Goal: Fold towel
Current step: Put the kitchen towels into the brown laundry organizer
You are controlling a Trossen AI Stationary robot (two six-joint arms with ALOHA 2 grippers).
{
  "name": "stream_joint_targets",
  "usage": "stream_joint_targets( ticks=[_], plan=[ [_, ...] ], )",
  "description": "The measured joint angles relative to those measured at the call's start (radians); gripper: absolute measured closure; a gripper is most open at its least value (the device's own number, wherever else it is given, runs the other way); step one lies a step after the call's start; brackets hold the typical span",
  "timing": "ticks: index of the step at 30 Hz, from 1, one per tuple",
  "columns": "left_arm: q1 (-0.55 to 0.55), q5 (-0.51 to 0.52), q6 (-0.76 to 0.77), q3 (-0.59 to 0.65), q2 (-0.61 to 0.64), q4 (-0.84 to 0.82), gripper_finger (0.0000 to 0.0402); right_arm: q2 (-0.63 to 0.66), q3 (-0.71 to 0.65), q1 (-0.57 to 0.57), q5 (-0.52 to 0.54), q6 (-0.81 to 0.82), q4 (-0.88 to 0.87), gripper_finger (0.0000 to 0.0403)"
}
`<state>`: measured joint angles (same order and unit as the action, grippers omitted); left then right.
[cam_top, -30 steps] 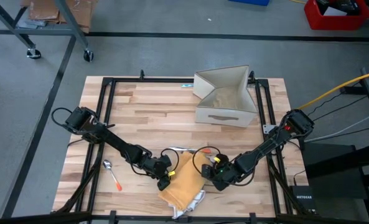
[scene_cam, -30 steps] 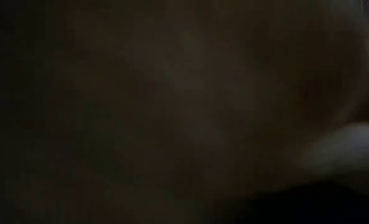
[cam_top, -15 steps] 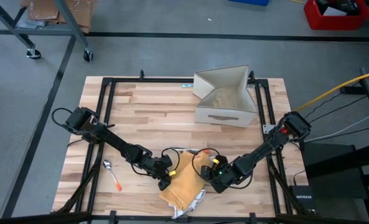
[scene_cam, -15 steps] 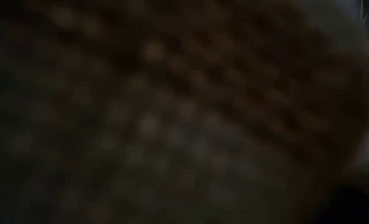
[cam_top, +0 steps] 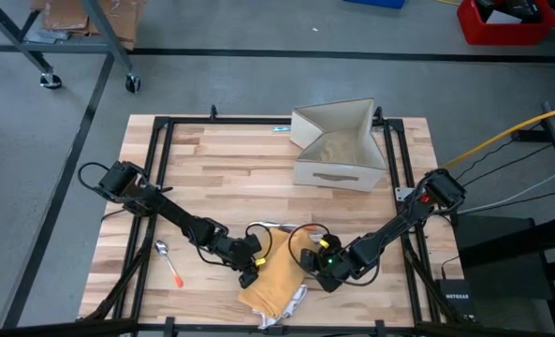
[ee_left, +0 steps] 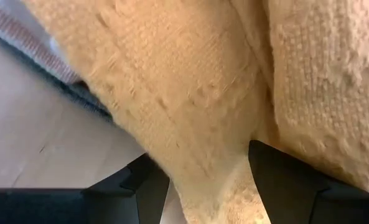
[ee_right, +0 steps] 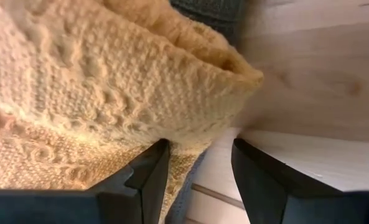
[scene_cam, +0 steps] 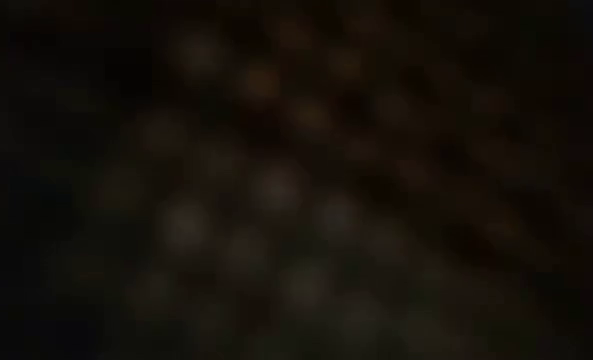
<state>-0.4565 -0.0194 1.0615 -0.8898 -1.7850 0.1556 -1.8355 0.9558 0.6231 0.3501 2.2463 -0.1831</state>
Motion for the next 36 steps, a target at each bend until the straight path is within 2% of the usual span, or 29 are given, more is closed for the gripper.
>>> stream_joint_targets(
  ticks=[12,20,27,36],
  plan=[
    [0.0,0.0,0.005,0.0,0.0,0.003,0.0194,-0.004,-0.002,-0.006,0.095,-0.057,0.059,0.0226],
    [0.0,0.0,0.005,0.0,0.0,0.003,0.0194,-0.003,-0.003,-0.055,0.057,-0.084,0.082,0.0226],
    [0.0,-0.007,0.015,0.0,0.001,0.0,0.0194,-0.03,-0.002,-0.118,0.004,-0.191,0.144,0.0226],
    [0.006,-0.056,0.039,-0.002,0.003,-0.09,0.0194,-0.055,0.002,-0.127,0.004,-0.215,0.15,0.0226]
  ],
)
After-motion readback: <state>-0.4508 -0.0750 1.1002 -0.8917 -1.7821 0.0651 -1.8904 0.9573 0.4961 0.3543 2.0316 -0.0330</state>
